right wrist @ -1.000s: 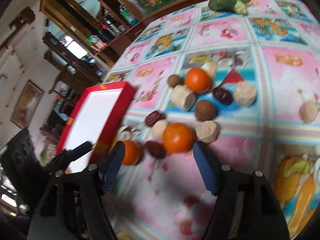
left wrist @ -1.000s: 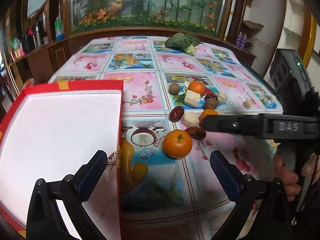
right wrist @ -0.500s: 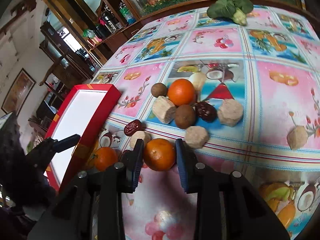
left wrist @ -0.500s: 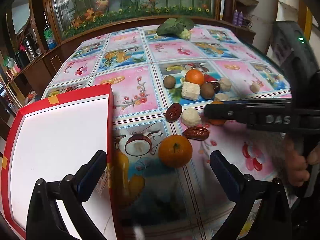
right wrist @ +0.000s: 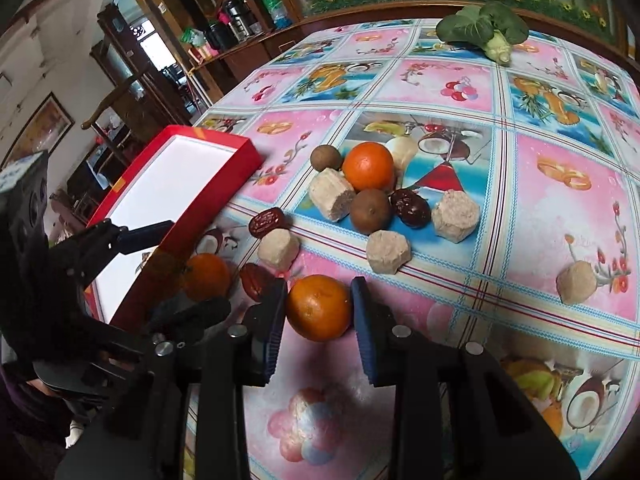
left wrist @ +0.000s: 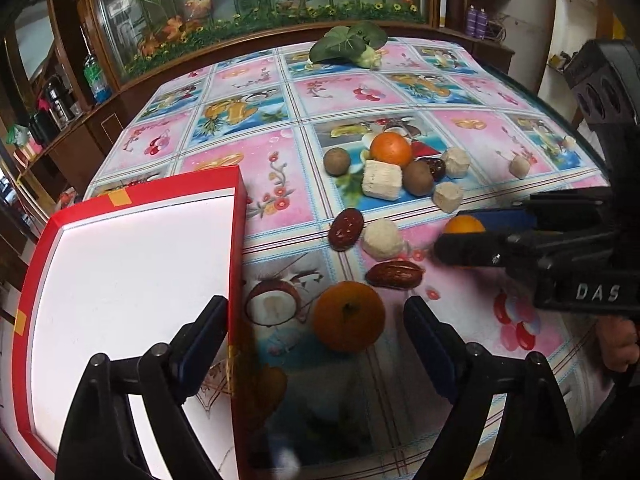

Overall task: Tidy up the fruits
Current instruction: 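Grasp a tangerine with the right tool while the left tool grasps another tangerine, then carry both tangerines into the red-rimmed white tray and open both tools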

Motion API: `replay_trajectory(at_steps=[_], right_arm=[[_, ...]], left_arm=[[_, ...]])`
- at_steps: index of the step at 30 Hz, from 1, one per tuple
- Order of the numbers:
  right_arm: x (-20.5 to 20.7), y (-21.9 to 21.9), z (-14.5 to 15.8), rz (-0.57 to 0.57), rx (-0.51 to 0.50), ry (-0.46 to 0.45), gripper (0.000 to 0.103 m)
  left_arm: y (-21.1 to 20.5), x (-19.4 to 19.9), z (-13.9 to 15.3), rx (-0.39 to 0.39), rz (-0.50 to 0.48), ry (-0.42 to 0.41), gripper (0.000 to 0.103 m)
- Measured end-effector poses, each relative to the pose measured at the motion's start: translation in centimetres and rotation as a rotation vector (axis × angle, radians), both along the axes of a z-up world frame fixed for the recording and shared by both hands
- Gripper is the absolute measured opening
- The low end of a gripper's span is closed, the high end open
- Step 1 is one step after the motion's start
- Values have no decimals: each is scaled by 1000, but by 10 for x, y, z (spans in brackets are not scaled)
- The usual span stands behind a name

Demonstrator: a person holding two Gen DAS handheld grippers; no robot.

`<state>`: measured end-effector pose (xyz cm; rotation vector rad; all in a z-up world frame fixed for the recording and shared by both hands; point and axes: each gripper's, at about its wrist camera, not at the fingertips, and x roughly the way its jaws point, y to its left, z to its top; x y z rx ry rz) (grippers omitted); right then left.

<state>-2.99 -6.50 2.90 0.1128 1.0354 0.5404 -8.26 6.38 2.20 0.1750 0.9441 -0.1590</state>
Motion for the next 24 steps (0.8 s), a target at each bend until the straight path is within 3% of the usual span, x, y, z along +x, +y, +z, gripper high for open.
replay_trajectory(at_steps=[6,9,12,16,18,22,24], right_arm=[[-1,-2,0,7,3,8,35],[-1,-2,0,7,4,11,35],[-1,-2,-1,7,0,8,36],[-1,-2,-1,7,3,9,36],[-1,-2,0,9,1,8,36],[-5,0,0,20,-15,-1,36],[-5,1,0,23,-19,-2,36]], left_arm=[[-4,-10,8,5,-13,-35,89],[-6,-21,15,-24,-76,-62,90],[-13,-23,16,-2,-126,-81,89],[-19,-11,8,9,-155,-56,88],[-18,-4,2,18,-143,-30,80],[-11,11,-9,-60,-123,58,60],[-11,10,-9,-74,-121,63,56]])
